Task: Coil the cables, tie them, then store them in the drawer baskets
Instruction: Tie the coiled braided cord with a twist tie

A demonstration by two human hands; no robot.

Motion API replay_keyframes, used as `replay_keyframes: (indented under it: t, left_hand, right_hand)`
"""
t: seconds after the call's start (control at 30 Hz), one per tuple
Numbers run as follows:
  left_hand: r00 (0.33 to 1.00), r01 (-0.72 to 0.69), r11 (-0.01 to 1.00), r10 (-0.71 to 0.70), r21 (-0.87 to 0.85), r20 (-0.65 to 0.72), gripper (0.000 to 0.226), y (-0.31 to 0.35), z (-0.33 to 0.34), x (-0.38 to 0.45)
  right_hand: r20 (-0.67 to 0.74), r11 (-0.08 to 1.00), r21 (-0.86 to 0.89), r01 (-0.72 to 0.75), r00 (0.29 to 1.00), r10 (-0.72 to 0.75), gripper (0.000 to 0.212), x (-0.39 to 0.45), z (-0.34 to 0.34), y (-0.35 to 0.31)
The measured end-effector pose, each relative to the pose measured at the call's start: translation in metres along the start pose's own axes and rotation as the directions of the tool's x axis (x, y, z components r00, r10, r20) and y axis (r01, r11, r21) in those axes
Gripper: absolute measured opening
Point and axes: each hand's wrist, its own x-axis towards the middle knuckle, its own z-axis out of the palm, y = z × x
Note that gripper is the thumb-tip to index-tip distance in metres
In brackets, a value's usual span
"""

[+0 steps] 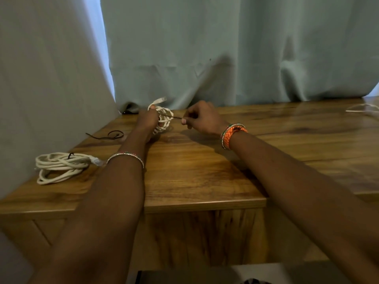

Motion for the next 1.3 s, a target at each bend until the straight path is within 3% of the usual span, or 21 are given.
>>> replay_keyframes:
  t: [0.17,0.37,0.47,0.73,0.83,0.9,0.97,1.03,1.1,1.2,1.3]
  left_hand:
    - [0.998,0.025,1.000,-0.025,0.013,-0.050,0.041,-0.001,-0.001,0.007]
    - [0.993,0.002,1.000,0.001,0.020,-0.122,0.042,-0.002,-0.009,0.009]
    - [0.992,-0.018,1.000,0.016,-0.014,-0.126,0.038,-0.001,-0.012,0.009]
    - [0.997,-0.016,1.000,0.014,-0.026,-0.071,0.031,0.008,0.000,0.007]
    - [0.993,-0.020,0.998,0.012,-0.062,-0.120,0.028,0.010,0.003,0.004]
    - [0.973,-0.081,0.996,0.086,0.030,-0.215,0.040,0.011,0.005,0.000]
    - [0.948,-0.125,0.986,0.152,0.111,-0.281,0.051,0.015,0.006,-0.004]
    - [0.937,-0.151,0.972,0.198,0.179,-0.287,0.047,0.020,0.009,-0.006]
    - [0.953,-0.117,0.973,0.167,0.200,-0.252,0.042,0.024,0.015,-0.008]
    - [0.964,-0.050,0.990,0.082,0.133,-0.254,0.043,0.023,0.024,-0.011]
    - [0.955,-0.102,0.995,0.092,-0.020,-0.283,0.041,0.024,0.030,-0.012]
  right_hand:
    - [-0.136,1.000,-0.022,-0.010,0.991,0.007,0.019,0.002,-0.003,0.002]
    - [-0.246,0.976,-0.197,0.094,0.959,-0.142,0.018,0.000,-0.017,-0.005]
    - [-0.222,0.916,-0.376,0.138,0.946,-0.234,0.020,0.000,-0.018,-0.007]
    - [-0.092,0.765,-0.593,0.249,0.924,-0.372,0.017,-0.003,-0.001,-0.025]
    - [-0.054,0.744,-0.609,0.275,0.922,-0.384,0.012,-0.009,0.001,-0.034]
    - [-0.029,0.723,-0.627,0.290,0.919,-0.393,0.009,-0.014,0.000,-0.039]
    - [-0.026,0.729,-0.622,0.286,0.922,-0.385,0.019,-0.021,-0.002,-0.046]
    - [-0.057,0.747,-0.588,0.308,0.906,-0.419,0.032,-0.024,-0.003,-0.052]
    - [-0.096,0.736,-0.594,0.323,0.880,-0.464,0.031,-0.025,-0.003,-0.058]
    - [-0.054,0.744,-0.594,0.305,0.908,-0.416,0.006,-0.028,-0.005,-0.059]
    - [-0.099,0.795,-0.556,0.241,0.931,-0.351,0.015,-0.029,-0.006,-0.054]
